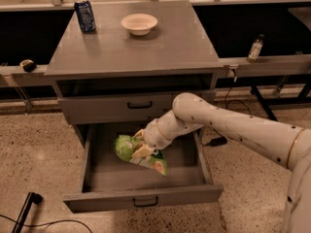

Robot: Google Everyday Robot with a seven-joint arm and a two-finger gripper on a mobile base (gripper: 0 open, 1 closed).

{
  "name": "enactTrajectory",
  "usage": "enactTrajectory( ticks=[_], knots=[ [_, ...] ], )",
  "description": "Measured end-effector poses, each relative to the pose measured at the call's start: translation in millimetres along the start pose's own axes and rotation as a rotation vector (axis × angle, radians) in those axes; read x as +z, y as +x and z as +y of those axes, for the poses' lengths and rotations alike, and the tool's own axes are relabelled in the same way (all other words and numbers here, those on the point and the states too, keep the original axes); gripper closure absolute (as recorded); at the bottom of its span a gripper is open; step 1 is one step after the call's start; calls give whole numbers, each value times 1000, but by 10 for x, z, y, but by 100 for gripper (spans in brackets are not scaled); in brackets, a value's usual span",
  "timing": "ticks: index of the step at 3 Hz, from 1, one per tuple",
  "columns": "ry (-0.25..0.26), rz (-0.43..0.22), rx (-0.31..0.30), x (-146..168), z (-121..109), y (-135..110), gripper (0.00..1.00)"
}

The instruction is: Place green rice chip bag into middle drawer

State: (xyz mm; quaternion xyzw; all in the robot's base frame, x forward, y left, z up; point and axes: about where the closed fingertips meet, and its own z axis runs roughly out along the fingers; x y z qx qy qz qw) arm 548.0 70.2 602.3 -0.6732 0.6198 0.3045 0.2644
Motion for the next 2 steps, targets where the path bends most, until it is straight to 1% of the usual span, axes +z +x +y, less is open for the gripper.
enactTrajectory(
  ticks=[1,2],
  knots=[
    [97,-14,-43,237,-236,333,100],
    [140,28,-99,543,-445,476,74]
  ],
)
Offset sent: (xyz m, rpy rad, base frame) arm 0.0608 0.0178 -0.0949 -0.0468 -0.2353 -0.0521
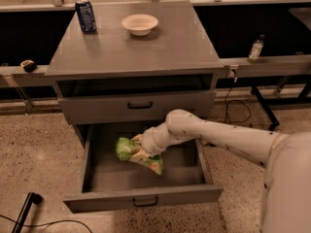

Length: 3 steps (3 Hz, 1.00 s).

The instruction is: Place green rice chip bag into middle drawer

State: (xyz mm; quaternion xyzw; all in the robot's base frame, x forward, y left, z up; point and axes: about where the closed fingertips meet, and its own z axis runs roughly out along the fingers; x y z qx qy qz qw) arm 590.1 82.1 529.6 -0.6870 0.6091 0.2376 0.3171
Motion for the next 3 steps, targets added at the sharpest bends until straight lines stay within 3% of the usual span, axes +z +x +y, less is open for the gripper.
enactTrajectory(
  ticks=[1,3],
  knots=[
    [-11,12,-54,288,-64,-35,50],
    [-15,11,-62,298,-53,-49,0]
  ],
)
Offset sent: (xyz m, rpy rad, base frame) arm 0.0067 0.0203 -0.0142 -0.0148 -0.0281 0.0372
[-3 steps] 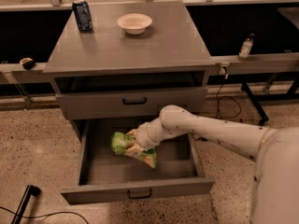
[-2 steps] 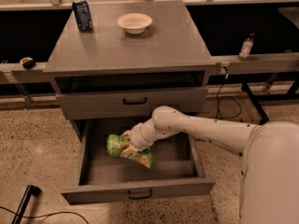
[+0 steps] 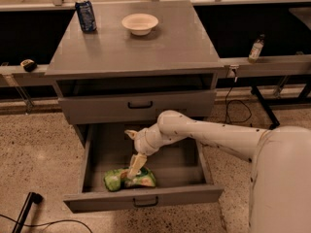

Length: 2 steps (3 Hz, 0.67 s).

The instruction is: Place green rice chip bag into middle drawer

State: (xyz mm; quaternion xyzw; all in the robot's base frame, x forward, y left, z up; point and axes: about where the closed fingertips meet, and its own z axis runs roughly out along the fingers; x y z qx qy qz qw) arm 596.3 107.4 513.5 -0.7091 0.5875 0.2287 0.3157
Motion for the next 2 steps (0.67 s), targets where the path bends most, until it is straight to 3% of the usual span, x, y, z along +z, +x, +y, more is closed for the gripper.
enactTrajectory(
  ticks=[1,2],
  knots=[
    [-3,-2,-11,-5,11,-10,0],
    [22,37,-19,-195,25,65,0]
  ],
)
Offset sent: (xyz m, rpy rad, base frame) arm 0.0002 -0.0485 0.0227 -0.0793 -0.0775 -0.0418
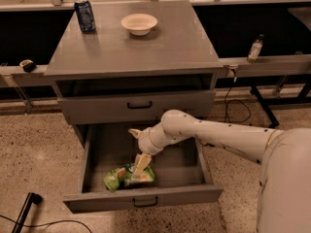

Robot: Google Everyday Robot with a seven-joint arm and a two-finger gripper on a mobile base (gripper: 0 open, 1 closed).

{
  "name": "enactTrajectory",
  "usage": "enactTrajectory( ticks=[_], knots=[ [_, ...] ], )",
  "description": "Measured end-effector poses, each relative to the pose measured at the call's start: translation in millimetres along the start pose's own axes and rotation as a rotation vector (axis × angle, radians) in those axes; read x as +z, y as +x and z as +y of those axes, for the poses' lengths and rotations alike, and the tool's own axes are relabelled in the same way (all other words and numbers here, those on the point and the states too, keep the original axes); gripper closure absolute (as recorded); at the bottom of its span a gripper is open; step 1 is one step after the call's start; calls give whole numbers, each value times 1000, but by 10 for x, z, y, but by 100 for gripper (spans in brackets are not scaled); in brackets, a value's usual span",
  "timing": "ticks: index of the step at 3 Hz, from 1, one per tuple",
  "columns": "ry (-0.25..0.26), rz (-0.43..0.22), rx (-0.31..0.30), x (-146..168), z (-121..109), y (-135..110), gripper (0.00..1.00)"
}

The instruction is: Place green rice chip bag into middle drawer

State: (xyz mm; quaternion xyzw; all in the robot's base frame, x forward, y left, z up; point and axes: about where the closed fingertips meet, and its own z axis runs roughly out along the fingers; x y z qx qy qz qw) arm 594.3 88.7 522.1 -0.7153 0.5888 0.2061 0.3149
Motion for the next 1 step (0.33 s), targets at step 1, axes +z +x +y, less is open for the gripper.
enactTrajectory(
  ticks=[1],
  knots=[
    [42,-8,-56,-294,46,83,0]
  ],
)
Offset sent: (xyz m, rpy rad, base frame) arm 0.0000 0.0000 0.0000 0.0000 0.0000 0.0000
